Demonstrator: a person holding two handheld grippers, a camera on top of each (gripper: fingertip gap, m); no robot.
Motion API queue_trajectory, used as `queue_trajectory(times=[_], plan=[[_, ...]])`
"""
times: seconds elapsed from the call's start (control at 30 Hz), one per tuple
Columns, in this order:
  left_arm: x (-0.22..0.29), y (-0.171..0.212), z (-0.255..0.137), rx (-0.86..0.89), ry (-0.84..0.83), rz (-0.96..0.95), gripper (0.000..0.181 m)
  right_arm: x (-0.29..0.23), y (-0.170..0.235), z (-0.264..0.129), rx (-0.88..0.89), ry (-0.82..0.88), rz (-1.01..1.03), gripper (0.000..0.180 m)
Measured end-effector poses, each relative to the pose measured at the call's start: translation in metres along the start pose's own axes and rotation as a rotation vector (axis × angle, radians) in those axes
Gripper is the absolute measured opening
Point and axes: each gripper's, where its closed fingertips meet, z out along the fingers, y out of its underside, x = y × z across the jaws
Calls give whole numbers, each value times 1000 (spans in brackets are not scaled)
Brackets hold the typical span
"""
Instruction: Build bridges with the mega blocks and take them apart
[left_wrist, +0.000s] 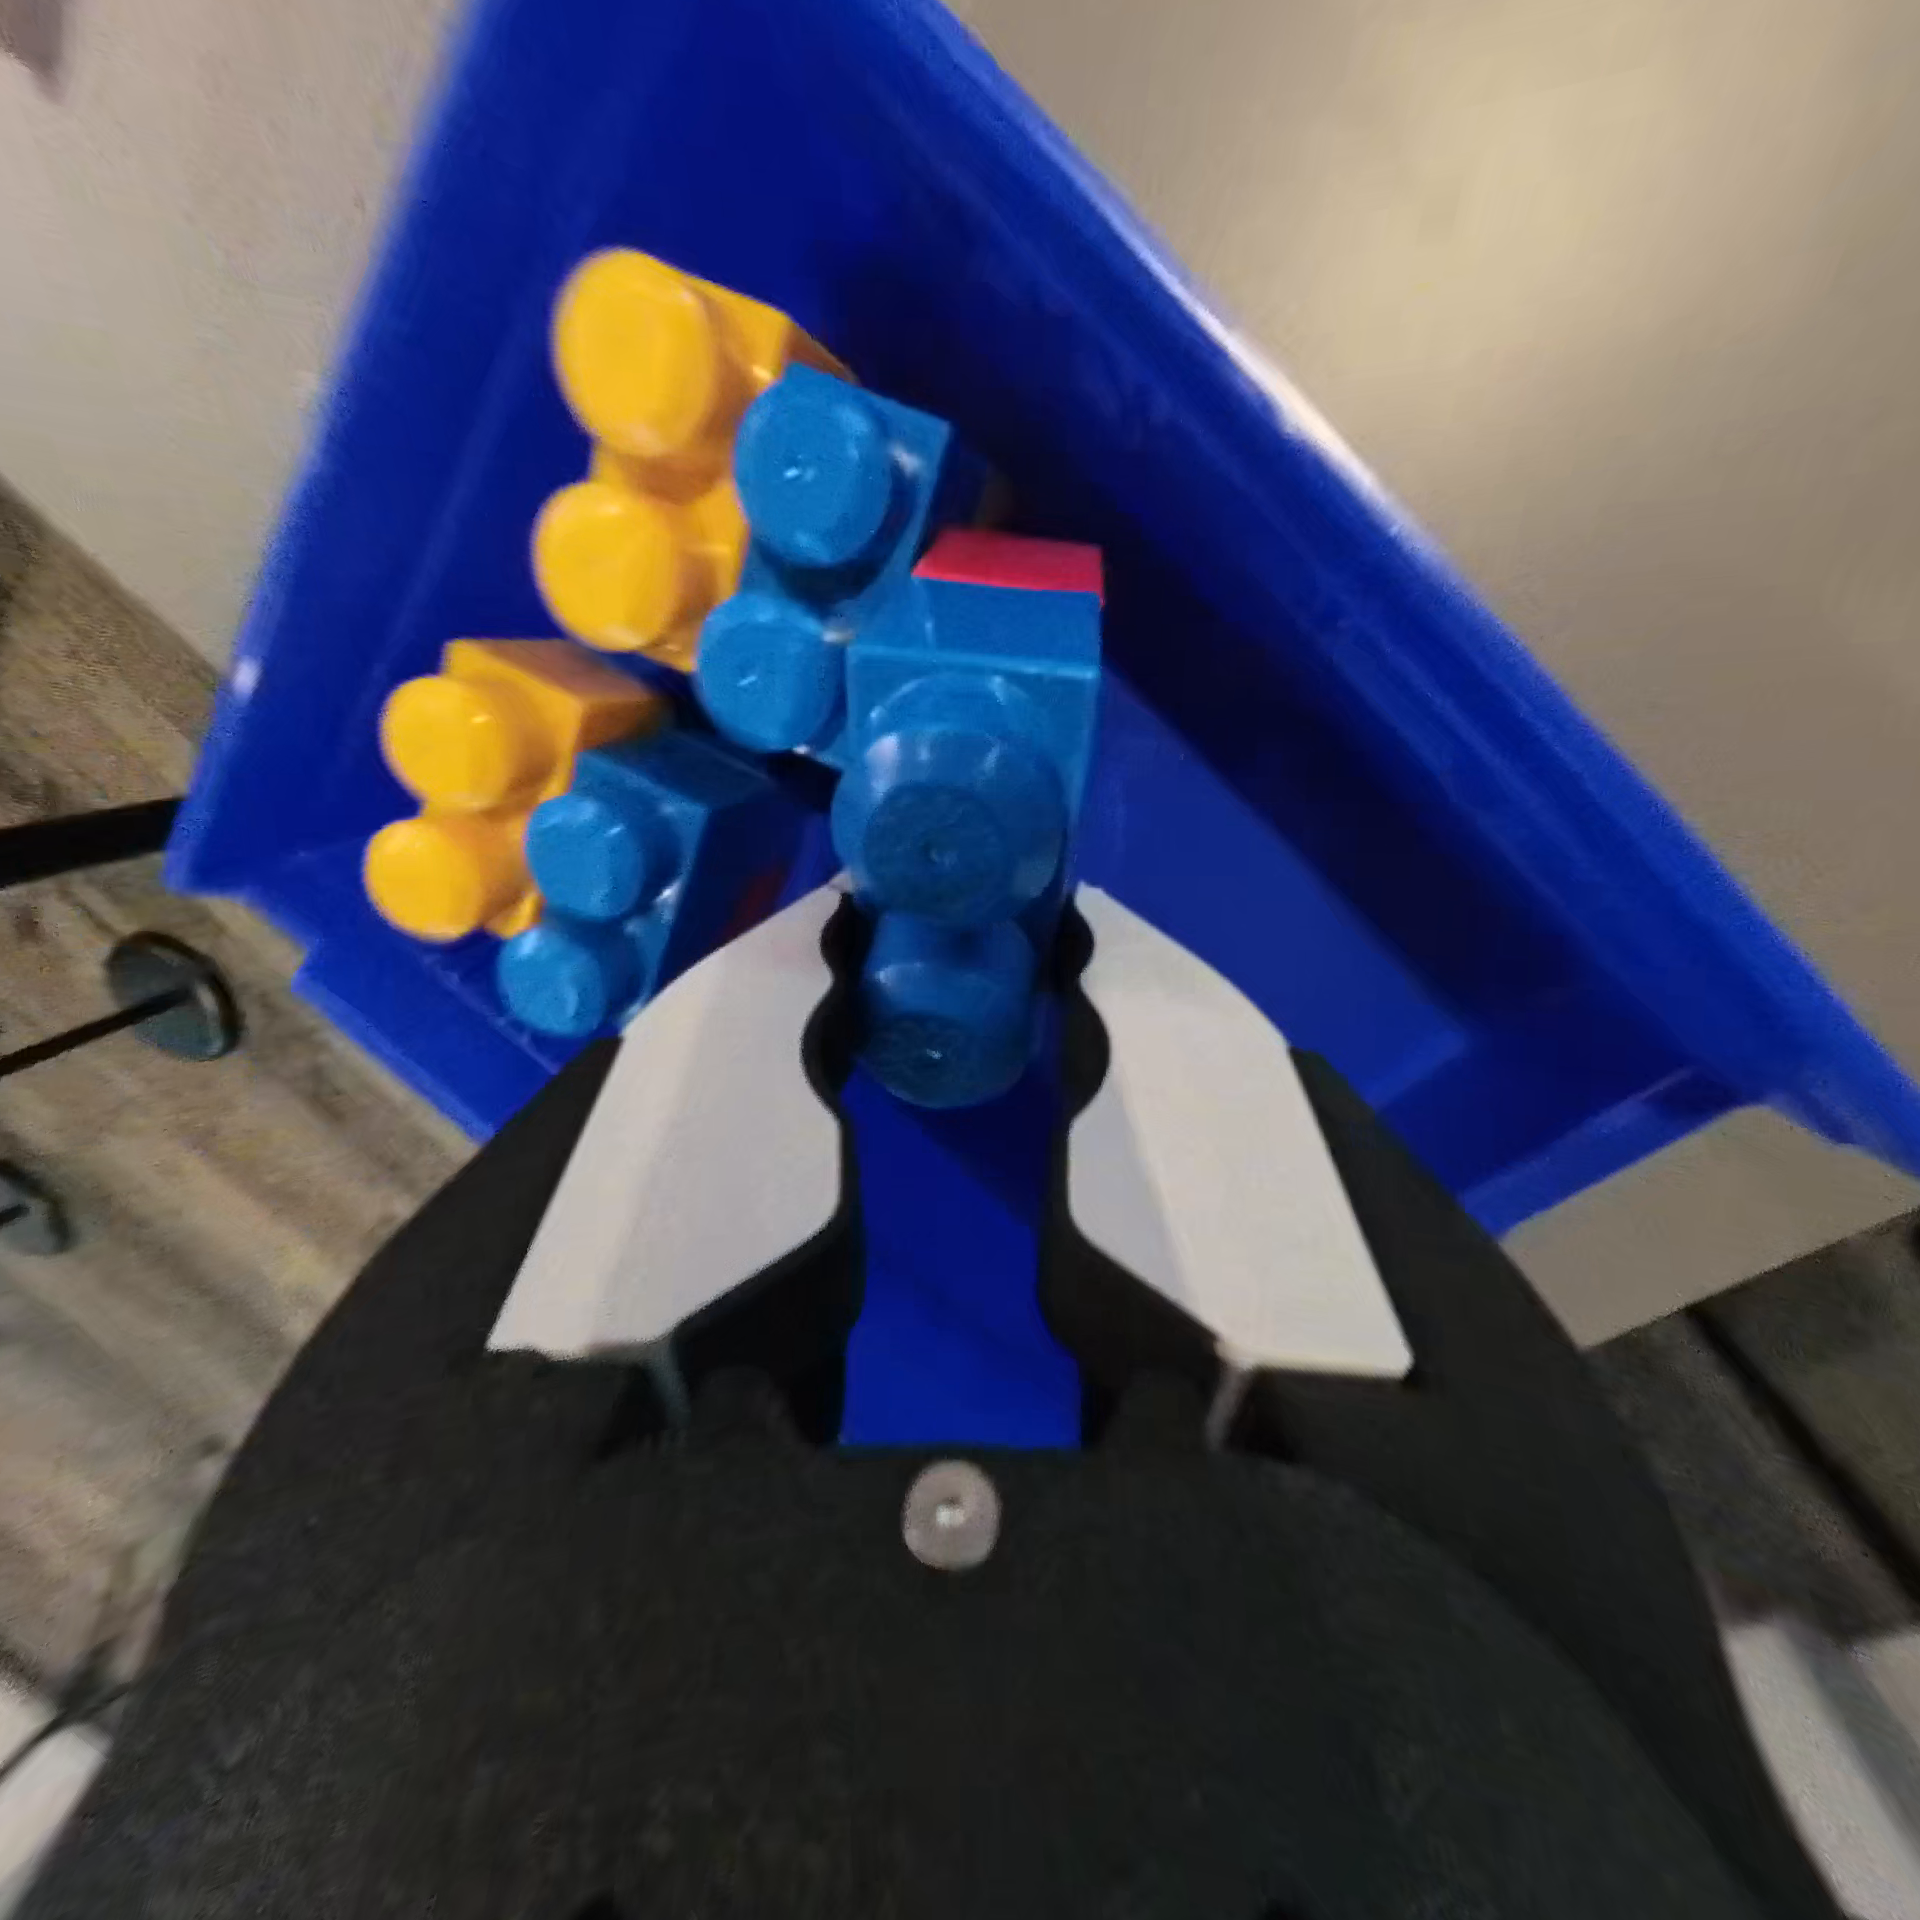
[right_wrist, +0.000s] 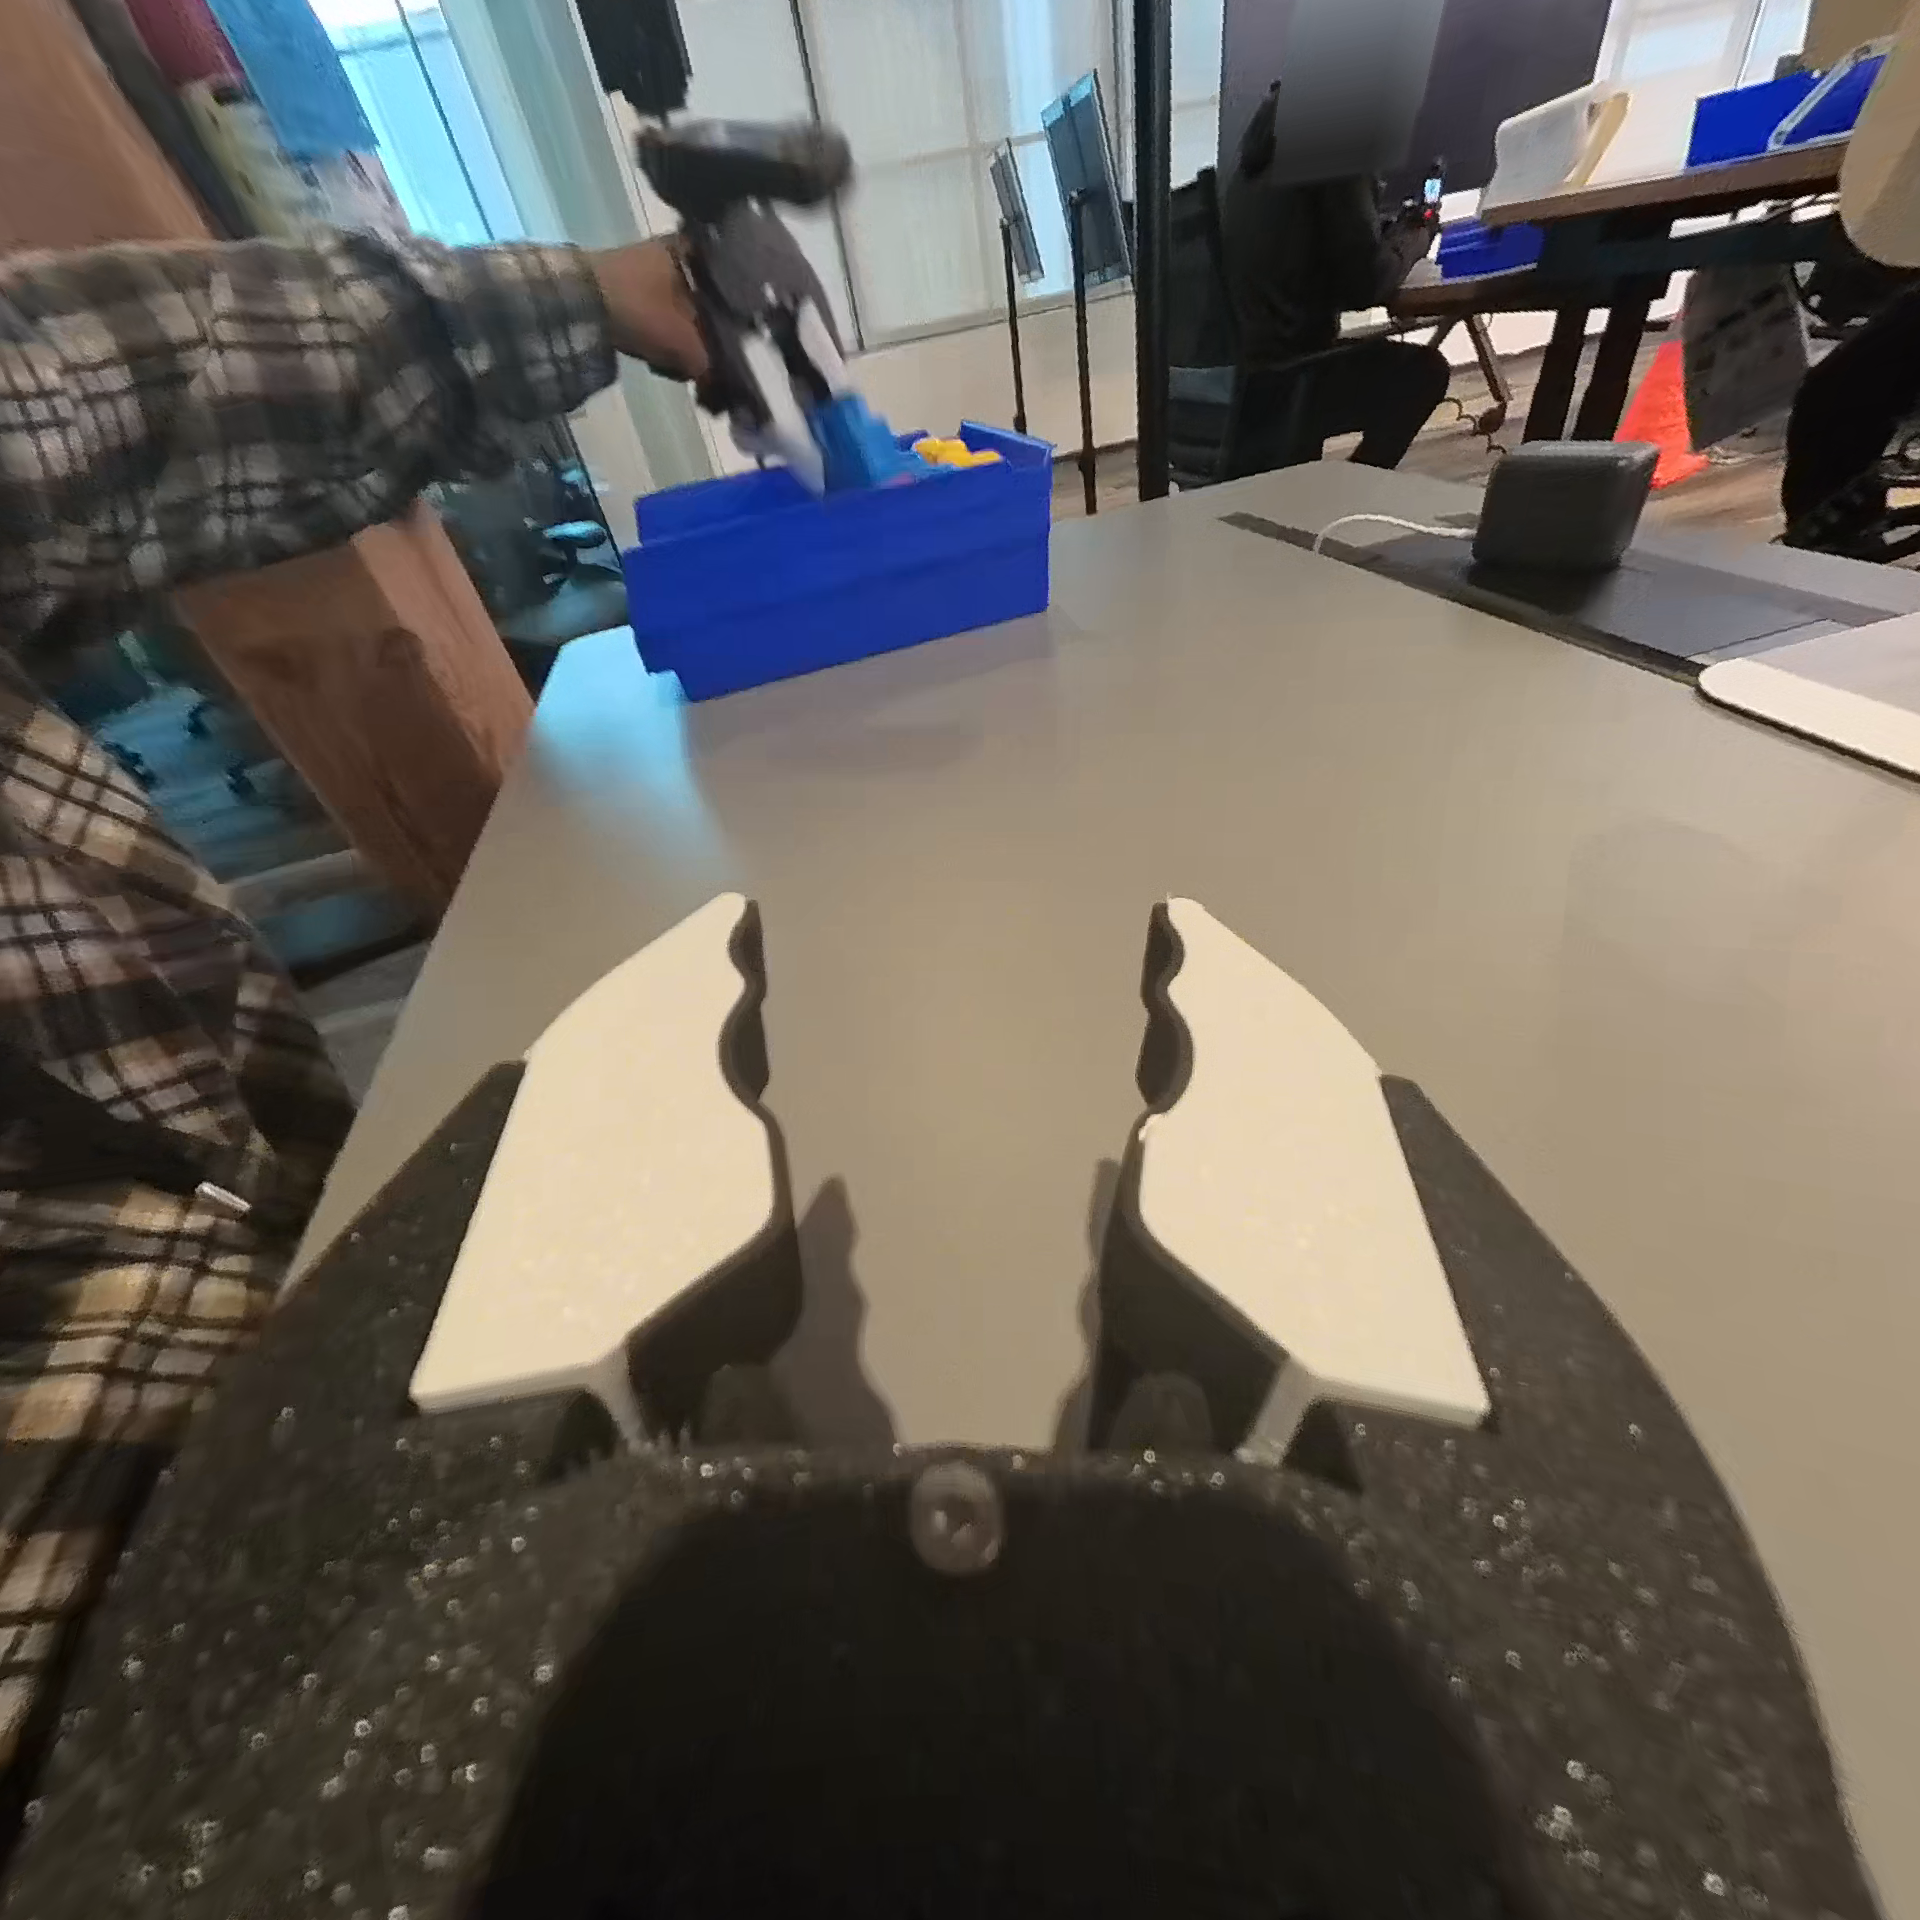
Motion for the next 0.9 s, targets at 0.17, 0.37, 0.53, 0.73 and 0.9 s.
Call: queue_trajectory(times=[0.17, 0.37, 0.53, 0.73, 0.9], plan=[[-7, -35, -68, 356, -4, -178, 36, -2, -4, -1, 18, -13, 20, 69], [65, -139, -130, 827, 215, -246, 36, -3, -24, 5, 110, -62, 101, 69], [186, -237, -108, 1077, 576, -161, 36, -4, -71, 17, 203, -101, 94, 69], [295, -311, -37, 1183, 943, -67, 36, 9, -95, 32, 239, -131, 136, 71], [339, -319, -8, 1114, 1007, 21, 37, 9, -77, 43, 194, -189, 194, 72]])
